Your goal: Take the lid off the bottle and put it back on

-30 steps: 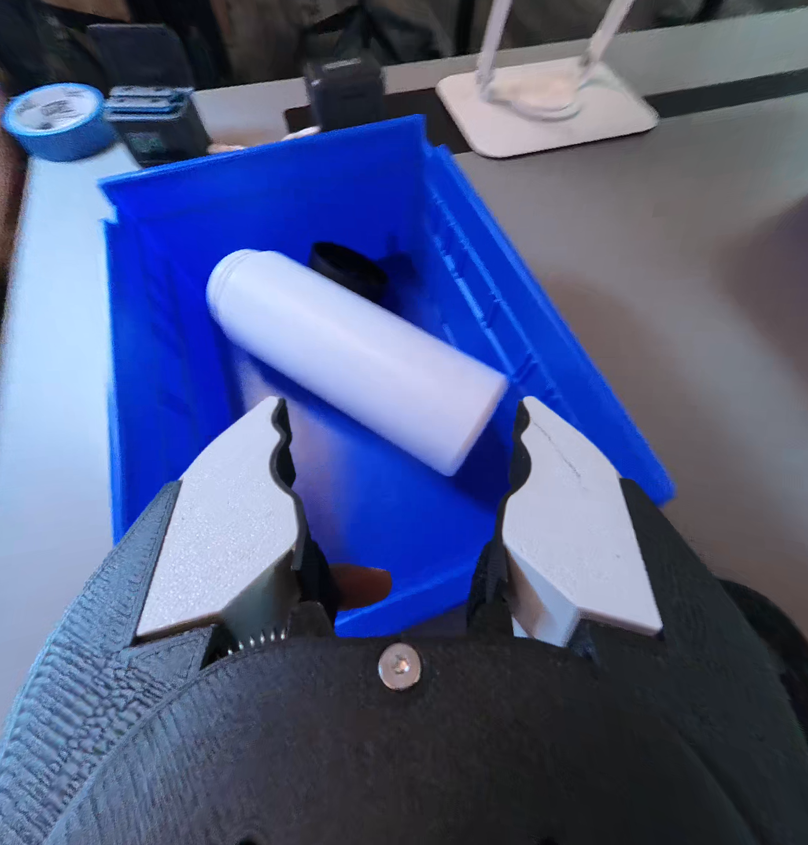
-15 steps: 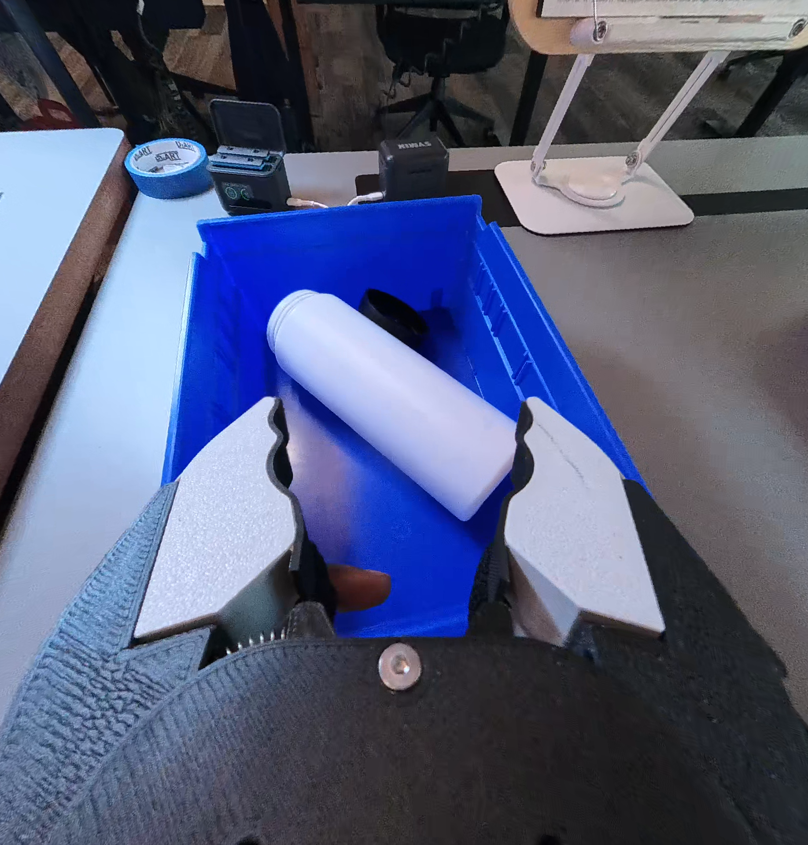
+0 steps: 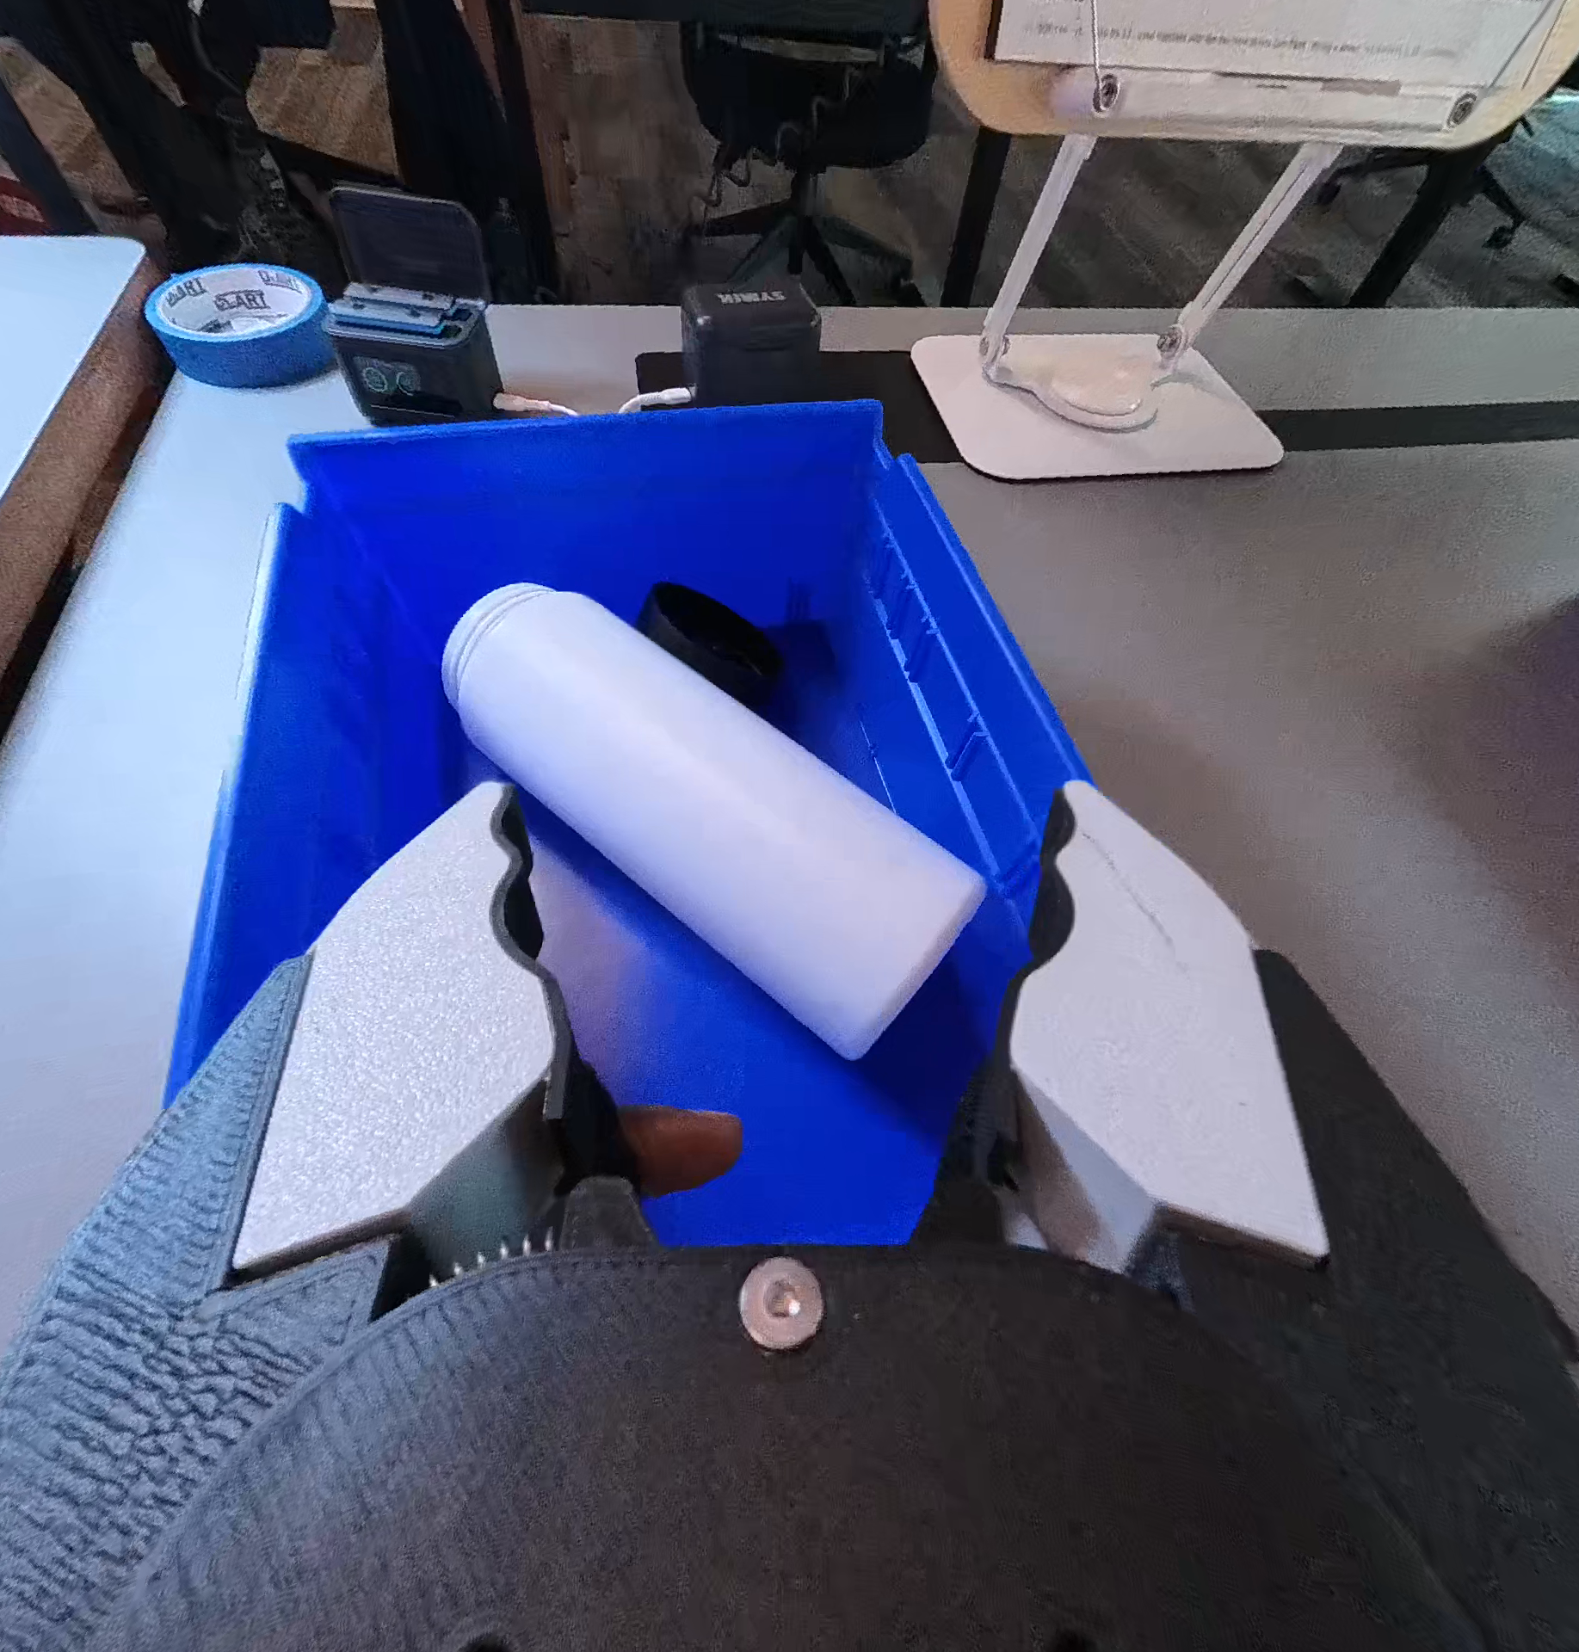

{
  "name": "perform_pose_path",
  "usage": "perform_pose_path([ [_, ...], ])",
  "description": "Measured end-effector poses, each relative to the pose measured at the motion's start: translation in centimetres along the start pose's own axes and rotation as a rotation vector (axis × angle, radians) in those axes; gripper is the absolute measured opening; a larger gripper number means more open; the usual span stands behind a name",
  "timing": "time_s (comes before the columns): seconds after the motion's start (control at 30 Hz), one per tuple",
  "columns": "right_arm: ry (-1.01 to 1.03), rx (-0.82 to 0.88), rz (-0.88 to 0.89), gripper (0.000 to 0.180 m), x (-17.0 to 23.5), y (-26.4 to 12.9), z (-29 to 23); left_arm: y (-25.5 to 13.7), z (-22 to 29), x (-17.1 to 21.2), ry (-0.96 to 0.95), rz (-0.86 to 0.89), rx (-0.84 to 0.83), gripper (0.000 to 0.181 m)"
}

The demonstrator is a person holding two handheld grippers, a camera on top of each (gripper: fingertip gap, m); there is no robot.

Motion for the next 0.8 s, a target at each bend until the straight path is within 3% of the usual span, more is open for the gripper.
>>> perform_pose_path([
  [0.17,0.439,0.096,0.195,0.144,7.0,-1.3,10.2,2.9,-0.3,0.0,-0.022,-0.109,0.059,0.125],
  [0.3,0.706,0.094,0.268,0.14,13.7,-2.4,13.7,6.2,-2.0,0.8,-0.068,-0.257,0.084,0.13],
  [0.47,0.788,0.154,0.28,0.14,18.4,-3.3,14.1,9.4,-3.7,2.3,-0.058,-0.486,0.102,0.129],
  [0.7,0.769,0.2,0.309,0.135,19.8,-3.9,13.0,12.3,-4.0,3.8,-0.125,-0.729,0.274,0.133],
  [0.8,0.723,0.223,0.284,0.135,20.4,-3.5,12.1,12.4,-4.0,4.1,-0.169,-0.744,0.324,0.132],
])
Point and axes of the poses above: each gripper's, where its closed fingertips meet, y out along the fingers, x out of its underside, z = x × y across the jaws, the point moved 7 cm from there along -y, back along the fingers, and after that the axes turned 12 degrees about y, right-handed, at the moved point
